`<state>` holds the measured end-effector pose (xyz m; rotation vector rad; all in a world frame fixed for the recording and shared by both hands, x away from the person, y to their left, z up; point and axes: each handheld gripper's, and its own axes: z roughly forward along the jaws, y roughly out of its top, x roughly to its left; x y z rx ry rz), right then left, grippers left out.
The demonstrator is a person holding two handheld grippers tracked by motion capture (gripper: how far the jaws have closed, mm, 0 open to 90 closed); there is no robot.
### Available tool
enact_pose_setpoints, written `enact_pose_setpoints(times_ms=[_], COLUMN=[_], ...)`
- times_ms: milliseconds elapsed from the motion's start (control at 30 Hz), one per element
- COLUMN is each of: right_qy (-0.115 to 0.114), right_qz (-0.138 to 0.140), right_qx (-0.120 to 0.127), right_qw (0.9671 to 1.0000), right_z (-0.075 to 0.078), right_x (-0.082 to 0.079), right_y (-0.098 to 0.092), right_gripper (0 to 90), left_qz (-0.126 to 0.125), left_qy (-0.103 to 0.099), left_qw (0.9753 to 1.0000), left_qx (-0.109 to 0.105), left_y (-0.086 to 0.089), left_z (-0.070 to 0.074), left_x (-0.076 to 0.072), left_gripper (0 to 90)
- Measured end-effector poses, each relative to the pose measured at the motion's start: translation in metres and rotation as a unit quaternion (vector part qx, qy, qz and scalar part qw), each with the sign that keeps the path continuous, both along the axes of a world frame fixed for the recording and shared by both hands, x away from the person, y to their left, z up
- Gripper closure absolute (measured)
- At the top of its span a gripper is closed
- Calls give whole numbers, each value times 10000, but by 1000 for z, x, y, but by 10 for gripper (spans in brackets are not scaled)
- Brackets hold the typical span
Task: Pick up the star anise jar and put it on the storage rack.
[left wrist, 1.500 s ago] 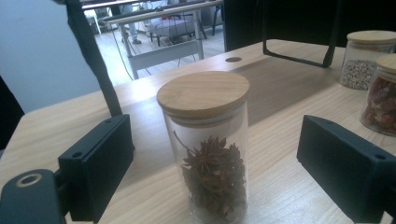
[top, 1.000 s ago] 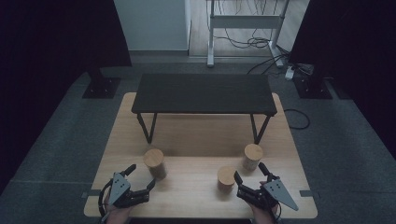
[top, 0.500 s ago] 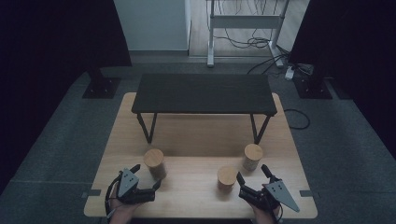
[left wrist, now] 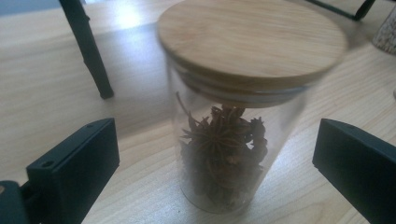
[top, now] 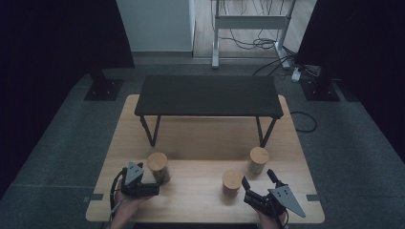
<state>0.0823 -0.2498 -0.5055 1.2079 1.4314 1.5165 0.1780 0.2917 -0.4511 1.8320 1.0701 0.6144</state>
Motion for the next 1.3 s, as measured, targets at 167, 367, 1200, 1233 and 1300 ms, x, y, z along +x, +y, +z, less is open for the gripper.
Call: enact_pose_setpoints(times_ms=[167, 367, 1200, 1233, 1300], right_qy=[28, -22, -12, -13, -21], right_qz=[-23, -19, -36, -37, -50], right_qx=[-13, 23, 24, 18, 0], right_qw=[10000, 10000, 10000, 10000, 10000], right_z=[1, -1, 0, 0, 0], right_x=[-1, -2, -3, -3, -3], right_y=[1, 1, 1, 1, 1], right_gripper=[54, 53, 53, 52, 52], left_qz=[-145, -243, -98, -116, -140], left_qy=[-94, -242, -433, -460, -516], left_qw=[9998, 9991, 9985, 9984, 9981], left_qx=[15, 250, 307, 319, 298], left_y=[-1, -11, -21, -20, -18], left_z=[-2, 1, -12, -13, -15], left_x=[2, 5, 11, 11, 11], left_gripper=[4, 18, 90, 90, 139])
